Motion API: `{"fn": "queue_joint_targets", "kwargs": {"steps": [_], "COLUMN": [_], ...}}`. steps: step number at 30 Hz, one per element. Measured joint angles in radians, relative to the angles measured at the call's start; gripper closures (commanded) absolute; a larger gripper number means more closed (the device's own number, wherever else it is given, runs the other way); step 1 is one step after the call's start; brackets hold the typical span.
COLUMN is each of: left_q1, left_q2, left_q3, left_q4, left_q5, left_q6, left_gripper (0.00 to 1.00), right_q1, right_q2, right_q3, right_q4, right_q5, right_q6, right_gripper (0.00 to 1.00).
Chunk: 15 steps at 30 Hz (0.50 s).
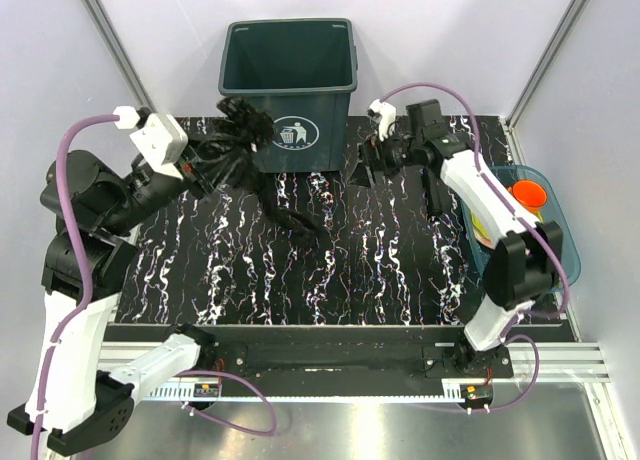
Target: Put the trash bags into the trash bin
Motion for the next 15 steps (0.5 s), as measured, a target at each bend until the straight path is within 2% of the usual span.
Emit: {"fn": "queue_joint_targets", "kwargs": {"steps": [4,8,12,15], "left_q1": [0.001,0.001,0.001,0.001], "left_q2": [-0.008,-0.014,0.028,0.047], "left_q3": [-0.07,-0.191,-0.246,-0.282], "left_q4": [0.05,0.125,0.146,0.155], "left_q5": [0.221,0.38,0.517,0.588], "left_q6": [-0.099,-0.183,-0.187,-0.17], "left_gripper": [0.73,0.78,0.77,0.77], "right_q1": [-0.008,-0.003,0.018,0.04], "right_q2": [-0.139,-0.304,-0.436,-0.472], "right_q3": [0.049,0.117,0.135,0.13], "right_q4": [0.005,0.038,0.111,0.167], "right_q5": [-0.232,-0.414,-0.541,-0.578], "right_q6": [0.032,0.092,0.219,0.311], "right_gripper": [0.0,0.0,0.0,0.0]}}
